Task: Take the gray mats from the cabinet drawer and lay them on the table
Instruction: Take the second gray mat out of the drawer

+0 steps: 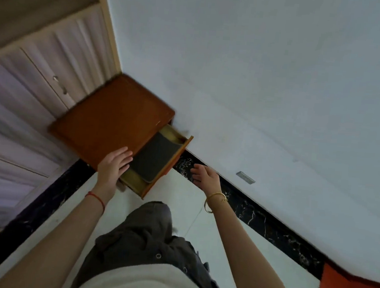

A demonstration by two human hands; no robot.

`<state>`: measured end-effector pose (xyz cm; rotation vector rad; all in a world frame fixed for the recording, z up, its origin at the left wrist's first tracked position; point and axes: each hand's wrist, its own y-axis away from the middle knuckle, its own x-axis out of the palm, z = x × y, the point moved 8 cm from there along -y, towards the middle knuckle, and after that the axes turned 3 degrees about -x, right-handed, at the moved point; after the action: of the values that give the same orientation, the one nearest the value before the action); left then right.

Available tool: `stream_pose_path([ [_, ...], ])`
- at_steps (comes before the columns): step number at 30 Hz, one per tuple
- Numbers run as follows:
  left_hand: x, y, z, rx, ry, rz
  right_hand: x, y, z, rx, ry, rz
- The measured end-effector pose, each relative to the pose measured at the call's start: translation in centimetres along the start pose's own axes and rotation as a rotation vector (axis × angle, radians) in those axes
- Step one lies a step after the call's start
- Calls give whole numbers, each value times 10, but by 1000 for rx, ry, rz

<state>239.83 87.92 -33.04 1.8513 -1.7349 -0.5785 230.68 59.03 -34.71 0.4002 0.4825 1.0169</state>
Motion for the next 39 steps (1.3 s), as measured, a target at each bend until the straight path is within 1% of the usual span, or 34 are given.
stream_pose_path([
  [2, -5, -3, 4, -22, 48, -77, 6, -15, 7, 0, 52, 61],
  [7, -11, -18, 12, -30, 151, -189, 25, -56, 20, 7, 129, 201],
  [12, -12, -42, 19, -74, 238, -326, 48, -100, 32, 50, 255, 302],
  [17, -3, -57, 26, -130, 309, -395, 60, -138, 47, 78, 355, 347],
  [23, 10, -73, 33, -172, 317, -462, 80, -185, 53, 116, 436, 428],
  [27, 26, -83, 56, -226, 368, -544, 100, -225, 55, 76, 619, 550],
  [30, 45, -91, 77, -250, 386, -582, 110, -263, 47, 35, 832, 654],
  [32, 56, -96, 90, -281, 392, -616, 113, -286, 41, 31, 923, 690],
  [37, 77, -128, 117, -316, 439, -682, 125, -328, 31, 13, 955, 716],
  [39, 83, -143, 132, -358, 425, -690, 130, -346, 18, 9, 982, 730],
])
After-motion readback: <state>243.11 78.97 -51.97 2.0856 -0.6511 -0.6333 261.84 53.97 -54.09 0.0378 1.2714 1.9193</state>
